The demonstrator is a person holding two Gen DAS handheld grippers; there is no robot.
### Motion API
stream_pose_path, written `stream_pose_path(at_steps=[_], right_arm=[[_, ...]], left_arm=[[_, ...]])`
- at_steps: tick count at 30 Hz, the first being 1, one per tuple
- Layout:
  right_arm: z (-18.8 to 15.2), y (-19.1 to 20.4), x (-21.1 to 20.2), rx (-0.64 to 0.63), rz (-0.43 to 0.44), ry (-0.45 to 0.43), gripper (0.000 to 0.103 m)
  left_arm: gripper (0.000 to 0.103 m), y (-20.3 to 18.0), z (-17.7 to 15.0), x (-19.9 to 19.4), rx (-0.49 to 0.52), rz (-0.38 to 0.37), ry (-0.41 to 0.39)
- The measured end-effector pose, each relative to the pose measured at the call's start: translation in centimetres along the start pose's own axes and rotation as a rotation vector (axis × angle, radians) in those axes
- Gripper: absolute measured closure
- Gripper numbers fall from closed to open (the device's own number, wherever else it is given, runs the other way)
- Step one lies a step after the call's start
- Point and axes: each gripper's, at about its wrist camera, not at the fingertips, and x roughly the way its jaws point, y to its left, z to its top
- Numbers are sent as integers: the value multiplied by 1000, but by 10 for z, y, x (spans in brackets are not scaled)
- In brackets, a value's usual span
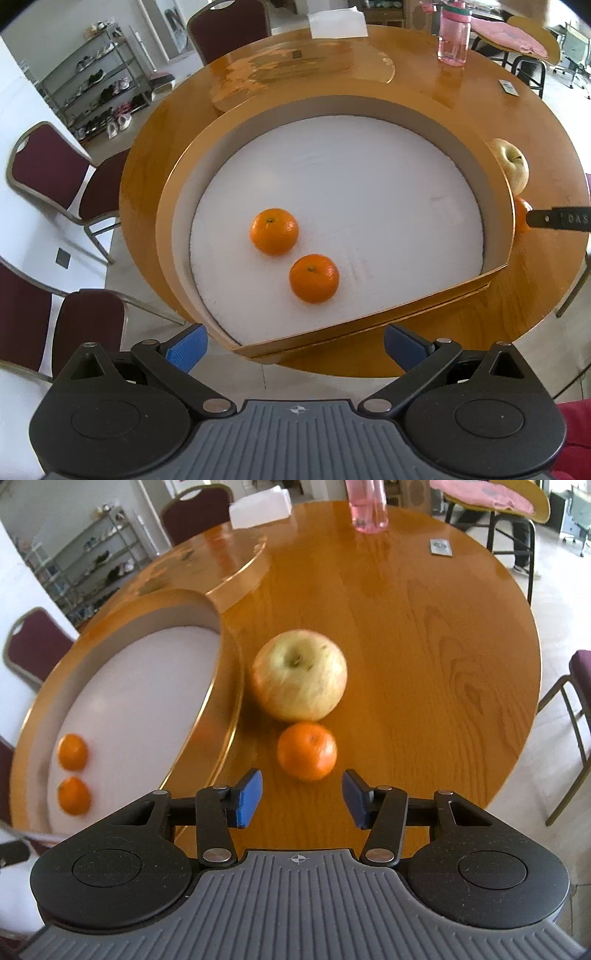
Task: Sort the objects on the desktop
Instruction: 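Move the right gripper back to the last mandarin orange, then grasp the last mandarin orange with the right gripper and lift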
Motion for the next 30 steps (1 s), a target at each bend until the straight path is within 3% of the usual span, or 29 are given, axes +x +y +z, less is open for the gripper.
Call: stream_pose_path(at_steps=[11, 26, 30], right_arm=[[18, -5, 38, -20, 6, 24, 47], [27, 4, 56, -70, -5, 96, 48], [24, 5, 57, -77, -18, 117, 56]], left_arm=[[1, 7, -6, 0, -38, 32, 26], [1, 10, -12, 1, -54, 16, 27], [1, 12, -14, 0, -61, 11, 22]])
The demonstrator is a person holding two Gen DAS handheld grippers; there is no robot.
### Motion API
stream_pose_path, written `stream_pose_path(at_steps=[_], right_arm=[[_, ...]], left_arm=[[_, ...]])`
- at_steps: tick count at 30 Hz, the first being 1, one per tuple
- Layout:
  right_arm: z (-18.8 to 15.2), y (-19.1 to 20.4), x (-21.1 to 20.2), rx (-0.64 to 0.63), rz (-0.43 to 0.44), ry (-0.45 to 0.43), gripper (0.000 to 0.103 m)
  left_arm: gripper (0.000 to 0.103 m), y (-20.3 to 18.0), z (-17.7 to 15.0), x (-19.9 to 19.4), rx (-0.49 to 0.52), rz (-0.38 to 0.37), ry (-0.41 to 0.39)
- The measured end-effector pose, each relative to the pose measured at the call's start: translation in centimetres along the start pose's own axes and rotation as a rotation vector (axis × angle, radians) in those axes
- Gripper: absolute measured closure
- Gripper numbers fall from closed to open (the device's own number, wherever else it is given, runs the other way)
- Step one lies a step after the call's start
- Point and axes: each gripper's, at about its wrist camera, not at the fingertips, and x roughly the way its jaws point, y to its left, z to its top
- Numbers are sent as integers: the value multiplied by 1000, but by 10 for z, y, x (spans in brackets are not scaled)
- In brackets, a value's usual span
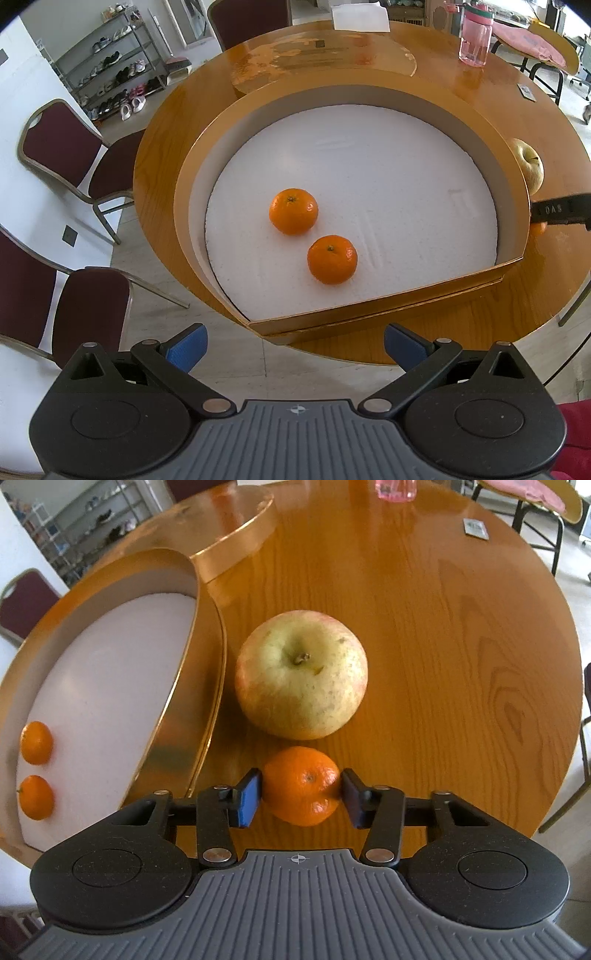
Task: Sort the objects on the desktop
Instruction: 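Grasp the last mandarin orange with the right gripper and lift, then place the orange in the tray next to the others and open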
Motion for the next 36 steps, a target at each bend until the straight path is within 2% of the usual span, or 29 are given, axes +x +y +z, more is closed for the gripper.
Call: stream_pose_path(at_steps=[5, 11, 14, 19, 23, 29, 36], right_arm=[[-10, 2, -13, -12, -9, -14, 57], [-22, -5, -39, 50, -8, -6, 57], [-21, -2, -63, 43, -11, -54, 57], [-3, 30, -111, -42, 36, -184, 57], [9, 72, -119, -141, 112, -220, 57], [5, 129, -80, -261, 182, -117, 57], [3, 167, -30, -341, 191, 15, 57]], left_arm=[[1, 4, -2, 0, -18, -14, -7], [1, 9, -5, 2, -39, -44, -18], [1, 14, -5, 3, -64, -51, -26], [1, 26, -6, 2, -113, -50, -42], [1, 39, -10, 2, -152, -42, -47], [1, 66, -23, 6, -224, 10, -25], [1, 90, -39, 11, -289, 54, 14]])
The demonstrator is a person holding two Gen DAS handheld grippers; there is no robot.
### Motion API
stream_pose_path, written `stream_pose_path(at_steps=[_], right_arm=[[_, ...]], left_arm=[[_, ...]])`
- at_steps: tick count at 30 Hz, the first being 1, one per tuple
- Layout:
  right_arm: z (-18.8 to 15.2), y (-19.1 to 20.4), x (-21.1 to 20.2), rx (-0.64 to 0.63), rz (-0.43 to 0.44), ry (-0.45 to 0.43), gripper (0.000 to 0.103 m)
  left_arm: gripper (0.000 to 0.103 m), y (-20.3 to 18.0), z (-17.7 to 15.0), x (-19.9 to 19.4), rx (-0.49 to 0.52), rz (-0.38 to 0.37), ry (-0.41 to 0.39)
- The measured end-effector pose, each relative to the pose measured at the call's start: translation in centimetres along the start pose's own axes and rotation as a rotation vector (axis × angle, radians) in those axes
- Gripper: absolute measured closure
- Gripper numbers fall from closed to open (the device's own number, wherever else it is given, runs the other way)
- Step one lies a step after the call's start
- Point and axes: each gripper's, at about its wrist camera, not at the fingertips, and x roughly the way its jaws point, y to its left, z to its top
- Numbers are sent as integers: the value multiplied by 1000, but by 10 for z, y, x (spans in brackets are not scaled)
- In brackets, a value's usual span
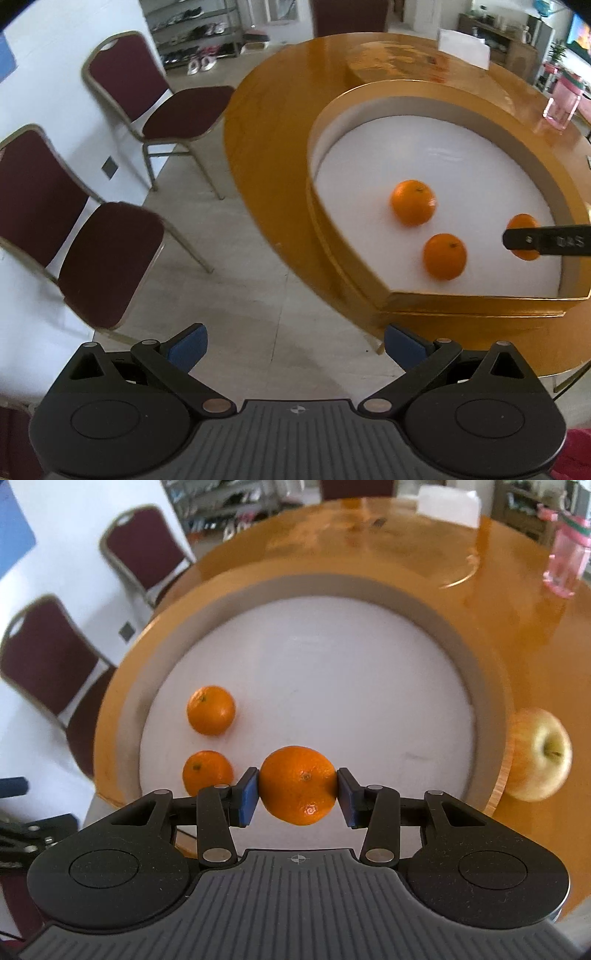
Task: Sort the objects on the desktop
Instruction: 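Place the orange in the tray next to the others and open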
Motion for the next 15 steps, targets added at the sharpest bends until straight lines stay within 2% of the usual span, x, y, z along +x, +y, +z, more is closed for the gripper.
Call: stream_pose_path(at_steps=[8, 15], right_arm=[[19, 23, 45, -63, -15, 47, 57], [22, 27, 58, -75, 18, 66, 55]], left_arm=[[1, 15, -5, 3, -32, 25, 23], [1, 14, -7, 1, -30, 27, 27]])
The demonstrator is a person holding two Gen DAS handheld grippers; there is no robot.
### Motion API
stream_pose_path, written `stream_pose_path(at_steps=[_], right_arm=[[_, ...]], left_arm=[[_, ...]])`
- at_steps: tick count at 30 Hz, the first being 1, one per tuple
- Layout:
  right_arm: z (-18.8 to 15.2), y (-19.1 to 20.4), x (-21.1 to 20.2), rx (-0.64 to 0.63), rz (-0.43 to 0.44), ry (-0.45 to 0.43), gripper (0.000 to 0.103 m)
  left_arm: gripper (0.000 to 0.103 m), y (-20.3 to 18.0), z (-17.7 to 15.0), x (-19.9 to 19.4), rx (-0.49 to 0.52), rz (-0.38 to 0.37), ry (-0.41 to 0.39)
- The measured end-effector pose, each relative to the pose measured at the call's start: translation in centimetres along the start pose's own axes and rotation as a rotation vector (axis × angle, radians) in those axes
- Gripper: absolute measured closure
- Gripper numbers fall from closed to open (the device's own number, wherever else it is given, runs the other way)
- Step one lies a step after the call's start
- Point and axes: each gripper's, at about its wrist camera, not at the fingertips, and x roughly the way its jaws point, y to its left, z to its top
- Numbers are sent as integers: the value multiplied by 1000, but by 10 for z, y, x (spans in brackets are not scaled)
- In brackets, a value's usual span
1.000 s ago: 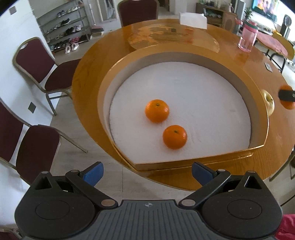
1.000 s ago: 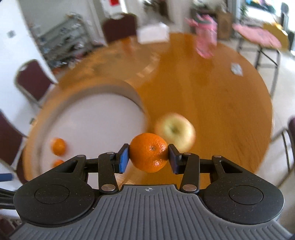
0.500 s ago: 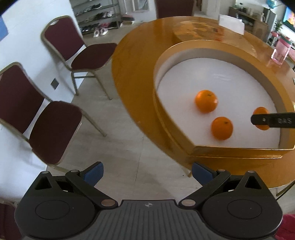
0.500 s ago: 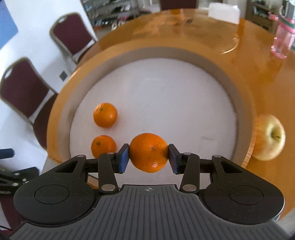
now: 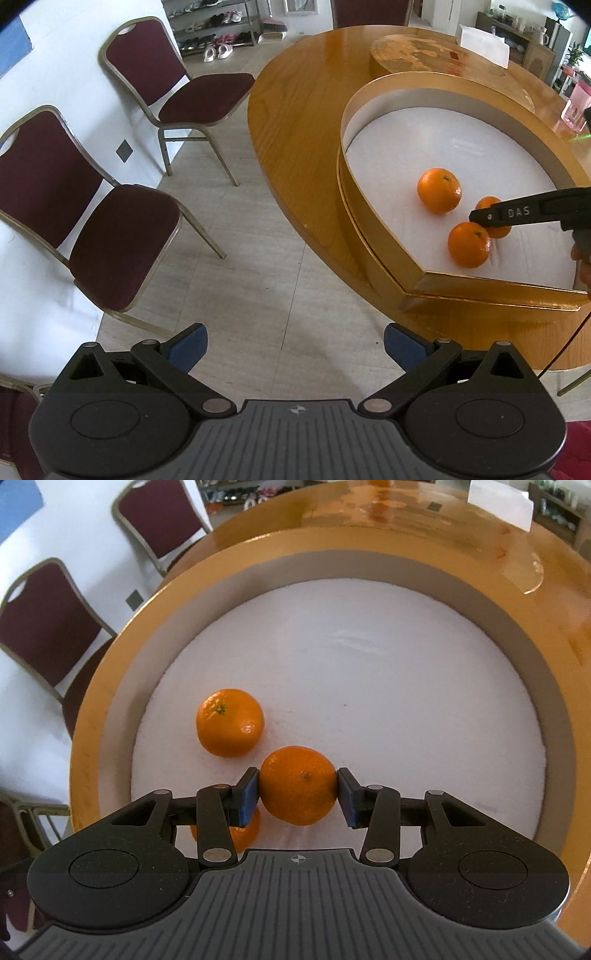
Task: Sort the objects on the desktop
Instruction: 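Place the orange in the tray next to the others and open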
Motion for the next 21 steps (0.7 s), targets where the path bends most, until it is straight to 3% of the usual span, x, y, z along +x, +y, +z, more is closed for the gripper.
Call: stream_pose_path(at_steps=[8, 12, 21], right_arm=[[-2, -7, -14, 25, 30, -27, 50], [-7, -12, -37, 57, 24, -44, 41], [-48, -31, -101, 124, 22, -110, 33]], left_arm=[[1, -9, 0, -4, 30, -7, -14], [1, -19, 4, -9, 60, -15, -27], [1, -55, 17, -16, 175, -60, -69]])
